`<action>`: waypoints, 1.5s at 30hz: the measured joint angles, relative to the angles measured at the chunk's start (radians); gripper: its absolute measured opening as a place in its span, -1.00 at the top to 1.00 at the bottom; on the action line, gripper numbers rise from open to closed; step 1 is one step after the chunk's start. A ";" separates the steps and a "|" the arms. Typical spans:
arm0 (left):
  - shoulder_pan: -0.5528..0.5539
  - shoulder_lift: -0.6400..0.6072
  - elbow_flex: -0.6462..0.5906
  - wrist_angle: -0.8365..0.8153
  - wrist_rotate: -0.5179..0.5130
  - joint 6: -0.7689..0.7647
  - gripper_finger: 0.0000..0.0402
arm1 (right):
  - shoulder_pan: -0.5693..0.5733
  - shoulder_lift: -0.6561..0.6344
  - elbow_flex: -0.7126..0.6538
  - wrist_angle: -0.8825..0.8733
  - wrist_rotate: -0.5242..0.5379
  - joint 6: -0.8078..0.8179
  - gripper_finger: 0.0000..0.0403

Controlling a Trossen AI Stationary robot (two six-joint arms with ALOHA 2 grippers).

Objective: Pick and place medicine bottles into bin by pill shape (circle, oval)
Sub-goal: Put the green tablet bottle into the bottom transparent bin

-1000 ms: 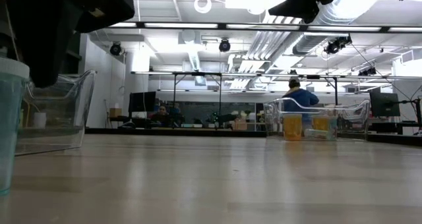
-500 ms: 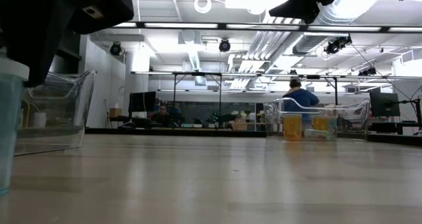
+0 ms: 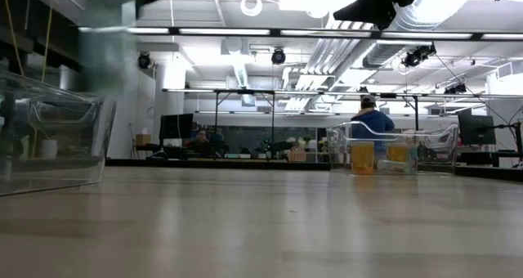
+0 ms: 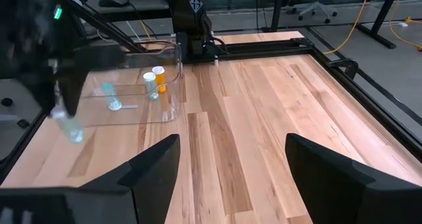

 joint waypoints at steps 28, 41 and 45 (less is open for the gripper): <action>0.345 -0.781 -0.760 1.169 -0.138 0.167 0.48 | 0.001 0.000 0.000 0.195 -0.035 -0.009 -0.33; 0.345 -0.819 -0.705 0.952 -0.057 0.208 0.48 | 0.001 0.000 0.000 0.194 -0.035 0.000 -0.33; 0.323 -0.874 -0.560 0.554 0.024 0.171 0.48 | 0.000 0.000 0.000 0.193 -0.035 0.016 -0.33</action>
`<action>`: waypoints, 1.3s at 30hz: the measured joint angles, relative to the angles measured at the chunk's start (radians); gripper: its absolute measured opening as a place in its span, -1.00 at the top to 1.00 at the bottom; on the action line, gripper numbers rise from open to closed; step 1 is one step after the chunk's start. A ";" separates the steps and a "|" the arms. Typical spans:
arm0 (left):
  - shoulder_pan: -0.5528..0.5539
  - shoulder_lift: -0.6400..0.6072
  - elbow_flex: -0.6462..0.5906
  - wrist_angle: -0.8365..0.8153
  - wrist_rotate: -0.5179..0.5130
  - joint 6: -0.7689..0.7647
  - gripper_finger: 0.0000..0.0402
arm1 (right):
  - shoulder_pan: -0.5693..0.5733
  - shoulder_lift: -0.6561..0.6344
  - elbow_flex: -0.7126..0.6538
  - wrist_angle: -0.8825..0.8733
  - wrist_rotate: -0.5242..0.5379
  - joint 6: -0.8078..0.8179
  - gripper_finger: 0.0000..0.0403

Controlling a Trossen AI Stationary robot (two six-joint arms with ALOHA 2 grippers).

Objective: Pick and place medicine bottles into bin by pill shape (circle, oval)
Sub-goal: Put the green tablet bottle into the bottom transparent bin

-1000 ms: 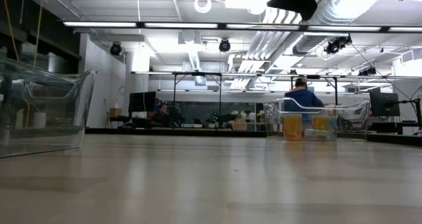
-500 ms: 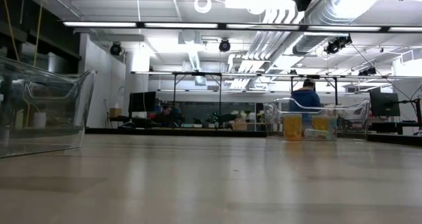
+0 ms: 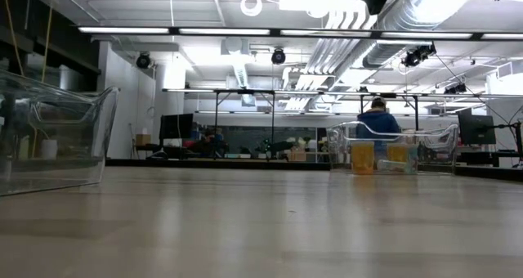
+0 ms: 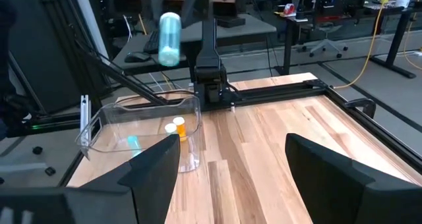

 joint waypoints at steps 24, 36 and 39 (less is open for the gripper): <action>-0.564 0.231 -0.158 -0.534 0.034 -0.477 0.48 | -0.020 0.000 0.000 -0.057 0.046 0.003 -0.33; -0.566 0.356 -0.176 -0.521 0.037 -0.477 0.32 | -0.020 0.000 0.000 -0.069 0.046 0.011 -0.33; -0.566 0.358 -0.176 -0.517 0.036 -0.487 0.19 | -0.020 0.000 0.000 -0.070 0.046 0.011 -0.33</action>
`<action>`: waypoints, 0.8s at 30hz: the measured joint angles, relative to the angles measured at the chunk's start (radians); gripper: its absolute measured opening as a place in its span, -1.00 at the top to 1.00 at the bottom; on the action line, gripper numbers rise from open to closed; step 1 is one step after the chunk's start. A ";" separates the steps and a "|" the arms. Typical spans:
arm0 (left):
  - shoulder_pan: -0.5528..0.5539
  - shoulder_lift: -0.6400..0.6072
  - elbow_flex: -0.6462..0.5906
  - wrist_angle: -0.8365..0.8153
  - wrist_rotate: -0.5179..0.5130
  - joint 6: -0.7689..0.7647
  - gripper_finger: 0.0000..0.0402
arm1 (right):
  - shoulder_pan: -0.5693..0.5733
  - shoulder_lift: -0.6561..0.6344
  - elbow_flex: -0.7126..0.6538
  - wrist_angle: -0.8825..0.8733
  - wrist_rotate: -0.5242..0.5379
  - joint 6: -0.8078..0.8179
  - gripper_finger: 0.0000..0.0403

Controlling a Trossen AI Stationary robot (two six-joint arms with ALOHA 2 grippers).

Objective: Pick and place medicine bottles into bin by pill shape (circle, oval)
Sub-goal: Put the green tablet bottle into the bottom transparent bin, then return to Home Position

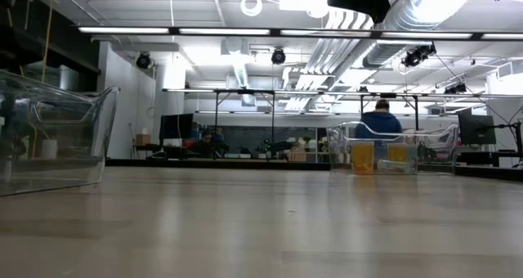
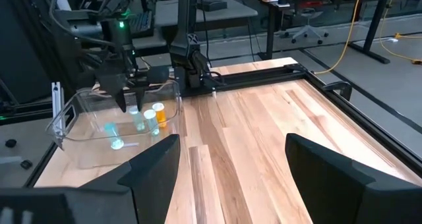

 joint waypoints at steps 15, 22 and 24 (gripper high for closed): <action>0.077 -0.209 0.264 -0.160 -0.159 0.060 -0.15 | 0.000 0.000 0.000 -0.002 0.000 0.000 -0.33; 0.321 -0.416 0.353 -0.008 -0.475 0.385 -0.02 | 0.000 0.000 0.000 0.000 0.028 0.040 -0.33; 0.410 -0.468 0.353 0.051 -0.462 0.481 0.05 | 0.000 0.000 0.000 0.001 0.037 0.069 -0.33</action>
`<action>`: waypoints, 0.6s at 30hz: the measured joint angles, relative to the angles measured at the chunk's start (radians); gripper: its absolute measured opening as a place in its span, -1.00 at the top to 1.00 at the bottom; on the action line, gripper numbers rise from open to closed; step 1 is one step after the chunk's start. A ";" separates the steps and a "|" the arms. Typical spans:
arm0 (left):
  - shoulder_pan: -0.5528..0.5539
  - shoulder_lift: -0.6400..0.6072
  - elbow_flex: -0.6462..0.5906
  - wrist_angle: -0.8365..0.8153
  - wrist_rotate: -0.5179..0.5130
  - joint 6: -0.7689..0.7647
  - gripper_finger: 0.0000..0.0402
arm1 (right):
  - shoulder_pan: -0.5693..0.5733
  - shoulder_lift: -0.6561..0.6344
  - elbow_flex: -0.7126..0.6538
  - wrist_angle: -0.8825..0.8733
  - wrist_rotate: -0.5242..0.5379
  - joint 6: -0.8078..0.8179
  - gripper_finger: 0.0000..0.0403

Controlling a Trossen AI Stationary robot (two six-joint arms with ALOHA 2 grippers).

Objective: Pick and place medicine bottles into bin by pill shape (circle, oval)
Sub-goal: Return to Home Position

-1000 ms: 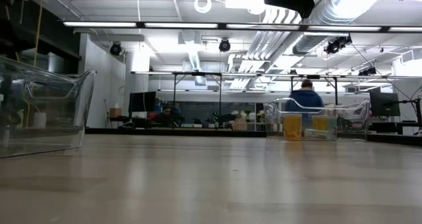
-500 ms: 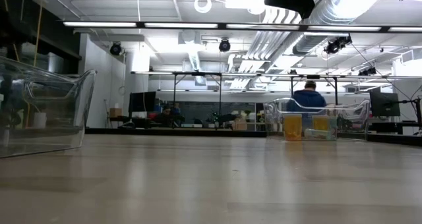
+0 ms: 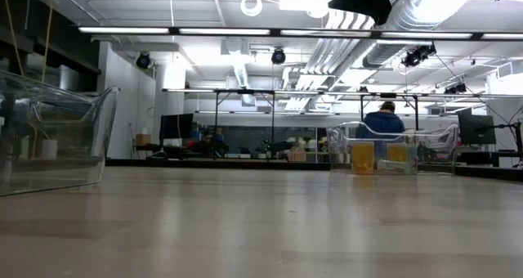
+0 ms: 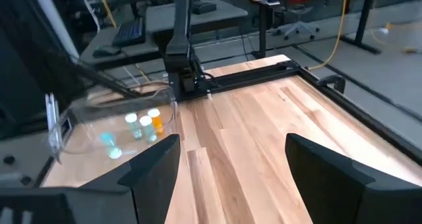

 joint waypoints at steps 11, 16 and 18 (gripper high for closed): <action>0.253 -0.252 -0.124 0.273 0.229 0.236 0.94 | 0.000 0.000 0.000 0.005 0.000 0.080 -0.33; 0.274 -0.418 -0.449 0.633 0.318 0.178 0.97 | 0.000 0.000 0.000 0.028 0.000 0.081 -0.33; 0.276 -0.470 -0.583 0.778 0.340 0.145 0.99 | 0.000 0.000 0.000 0.043 0.000 0.088 -0.33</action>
